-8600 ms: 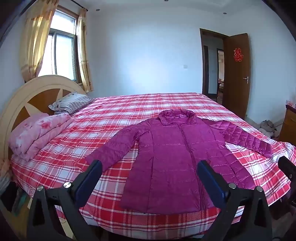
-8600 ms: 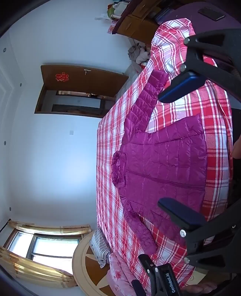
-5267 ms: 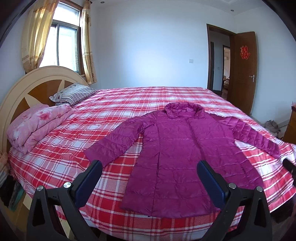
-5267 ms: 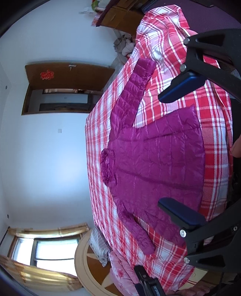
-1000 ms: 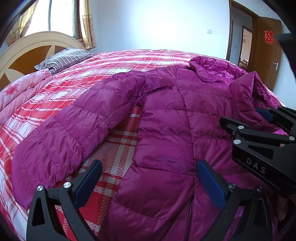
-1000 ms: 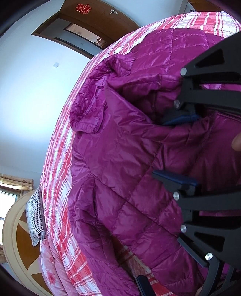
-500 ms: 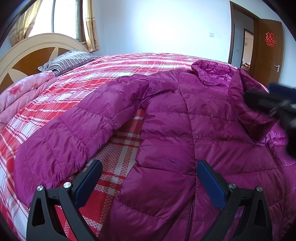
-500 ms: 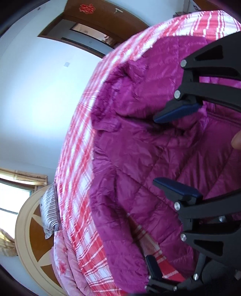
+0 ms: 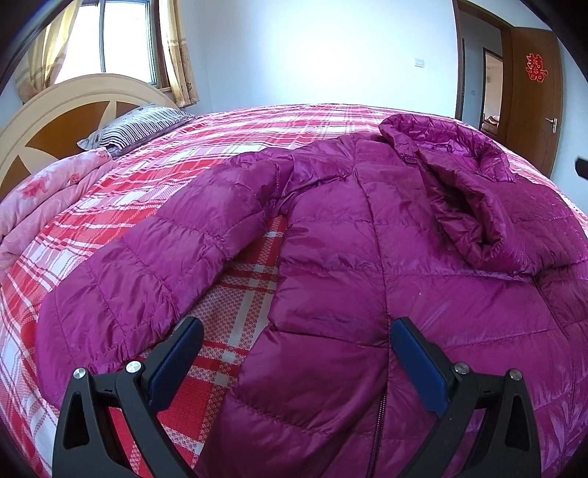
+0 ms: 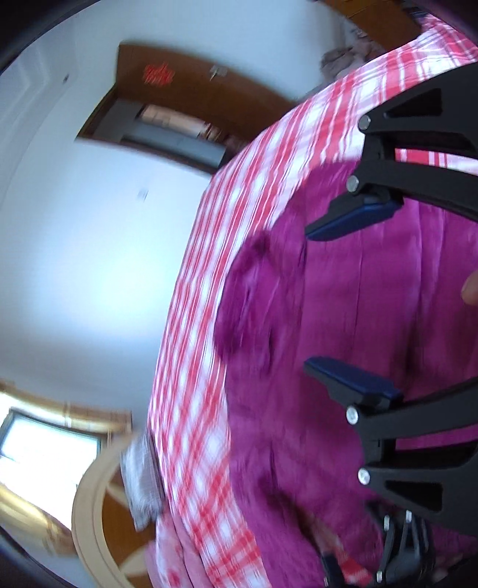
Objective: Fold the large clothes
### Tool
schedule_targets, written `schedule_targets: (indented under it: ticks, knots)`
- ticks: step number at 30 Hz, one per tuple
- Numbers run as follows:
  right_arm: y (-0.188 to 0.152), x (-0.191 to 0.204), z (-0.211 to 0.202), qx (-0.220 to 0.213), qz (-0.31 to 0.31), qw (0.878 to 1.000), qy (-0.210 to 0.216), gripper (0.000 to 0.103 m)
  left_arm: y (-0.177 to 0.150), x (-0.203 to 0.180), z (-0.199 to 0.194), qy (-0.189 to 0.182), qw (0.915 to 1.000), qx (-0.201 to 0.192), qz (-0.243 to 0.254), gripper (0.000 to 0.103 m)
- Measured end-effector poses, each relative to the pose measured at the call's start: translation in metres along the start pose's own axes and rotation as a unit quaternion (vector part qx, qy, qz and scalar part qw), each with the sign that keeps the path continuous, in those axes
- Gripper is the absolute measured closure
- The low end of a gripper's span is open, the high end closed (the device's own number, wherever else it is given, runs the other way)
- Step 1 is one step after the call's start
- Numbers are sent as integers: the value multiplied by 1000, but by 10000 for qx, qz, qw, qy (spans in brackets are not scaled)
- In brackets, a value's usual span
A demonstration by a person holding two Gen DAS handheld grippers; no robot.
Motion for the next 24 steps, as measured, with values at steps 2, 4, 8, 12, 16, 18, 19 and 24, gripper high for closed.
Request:
schedule_targets:
  ticks: [2,4,8,12,16,18,19,24]
  knots:
    - [-5,-21,11,94,218,9994,-257,61,0,0,0,10,10000,-15,4,1]
    - [-9,-38,15,58,387,9981,-472,61,-1,0,0,15,10000,-18,9,1]
    - [-12,-58,8,-144,739,9957,-539,61,-1,0,0,22,10000,-22,12,1]
    - [-6,-63,-8,-467,831,9940,-544,61,0,-1,0,51,10000,-26,28,1]
    - [-1,-61,-12,-573,820,9937,-515,61,0,-2,-1,63,10000,-28,34,1]
    - [0,-58,-14,-581,808,9938,-491,61,0,-2,-1,66,10000,-28,38,1]
    - [0,-58,-13,-580,815,9938,-482,61,0,-2,-1,62,10000,-30,35,1]
    - [-1,-59,-12,-569,840,9938,-464,59,0,-2,-1,65,10000,-33,36,1]
Point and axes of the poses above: each gripper's, at about its wrist camera, not at the fingertips, and z roughly the way its jaws point, x to its left, y to its top, the point moved 7 cm from there along z, roughly the way its jaws point, and after that the axes turned 4 degrees about x, right-handed, at the moved point
